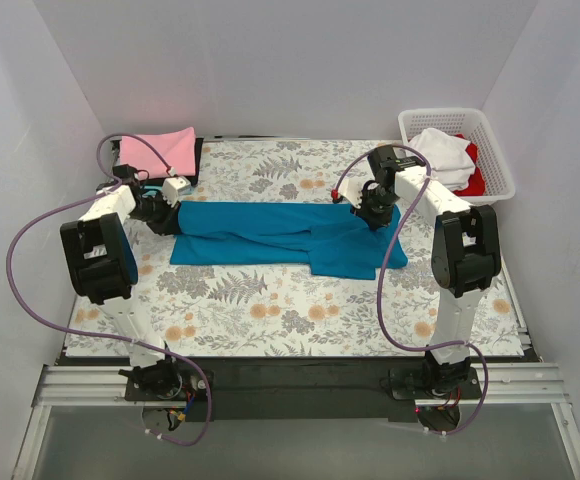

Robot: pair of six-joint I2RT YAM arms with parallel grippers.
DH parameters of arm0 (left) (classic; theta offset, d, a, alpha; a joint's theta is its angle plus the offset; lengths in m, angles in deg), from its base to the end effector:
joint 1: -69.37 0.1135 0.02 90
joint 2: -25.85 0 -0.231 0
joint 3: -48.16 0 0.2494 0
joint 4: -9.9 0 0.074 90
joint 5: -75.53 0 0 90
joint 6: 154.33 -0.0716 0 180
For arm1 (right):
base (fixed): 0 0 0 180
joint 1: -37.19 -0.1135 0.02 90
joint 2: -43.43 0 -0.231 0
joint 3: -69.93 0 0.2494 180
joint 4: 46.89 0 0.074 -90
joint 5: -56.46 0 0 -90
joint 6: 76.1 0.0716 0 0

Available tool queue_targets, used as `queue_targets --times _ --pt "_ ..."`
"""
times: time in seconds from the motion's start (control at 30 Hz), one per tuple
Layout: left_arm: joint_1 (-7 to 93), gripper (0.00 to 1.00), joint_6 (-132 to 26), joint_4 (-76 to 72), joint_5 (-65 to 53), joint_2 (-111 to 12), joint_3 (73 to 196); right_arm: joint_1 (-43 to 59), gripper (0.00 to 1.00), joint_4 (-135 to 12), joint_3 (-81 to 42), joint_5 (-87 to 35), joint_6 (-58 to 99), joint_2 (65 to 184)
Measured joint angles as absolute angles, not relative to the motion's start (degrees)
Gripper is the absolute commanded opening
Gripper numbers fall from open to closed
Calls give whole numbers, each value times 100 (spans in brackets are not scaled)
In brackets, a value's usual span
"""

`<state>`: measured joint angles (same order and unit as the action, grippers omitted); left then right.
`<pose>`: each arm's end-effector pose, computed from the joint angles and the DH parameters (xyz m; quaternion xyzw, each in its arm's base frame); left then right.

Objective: Fold and stack the t-shirts
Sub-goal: Fold the tshirt

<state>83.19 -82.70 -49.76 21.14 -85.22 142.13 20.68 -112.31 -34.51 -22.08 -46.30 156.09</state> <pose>0.3709 0.0483 0.1270 0.0728 0.9436 -0.2614 0.1897 0.3761 0.1263 0.1527 -0.6223 0.7635 0.0391 0.1682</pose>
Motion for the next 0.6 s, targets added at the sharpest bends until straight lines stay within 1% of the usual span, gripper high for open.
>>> queue_targets --times 0.17,0.23,0.27,0.3,0.33,0.37,0.4,0.43,0.47,0.53,0.6 --pt "8208 0 -8187 -4877 1874 -8707 14220 2075 1 -11229 -3497 -2236 -4626 15788" --pt "8203 5 -8156 -4844 1752 -8775 14226 2081 1 -11231 -3499 -2250 -4604 15841" --pt "8206 7 -8123 -4825 1699 -8801 14226 2090 4 -11240 -3515 -2254 -4586 15867" --pt "8208 15 -8088 -4801 1642 -8817 14226 2101 17 -11249 -3545 -2254 -4549 15895" --pt "8217 20 -8036 -4774 1607 -8821 14224 2121 25 -11262 -3596 -2252 -4473 15919" --pt "8234 28 -7953 -4746 1601 -8819 14226 2147 34 -11266 -3652 -2243 -4409 15941" --pt "8269 39 -7872 -4722 1621 -8808 14226 2186 49 -11277 -3711 -2228 -4335 15950" --pt "8317 43 -7778 -4718 1645 -8801 14228 2245 52 -11297 -3770 -2191 -4243 15950" --pt "8391 48 -7645 -4739 1682 -8790 14228 2319 56 -11314 -3838 -2129 -4175 15950" --pt "8568 59 -7437 -4814 1833 -8745 14237 2521 58 -11338 -3958 -1983 -4012 15941" --pt "8721 60 -7179 -4897 1927 -8624 14211 2754 57 -11362 -3987 -1836 -3832 15891"
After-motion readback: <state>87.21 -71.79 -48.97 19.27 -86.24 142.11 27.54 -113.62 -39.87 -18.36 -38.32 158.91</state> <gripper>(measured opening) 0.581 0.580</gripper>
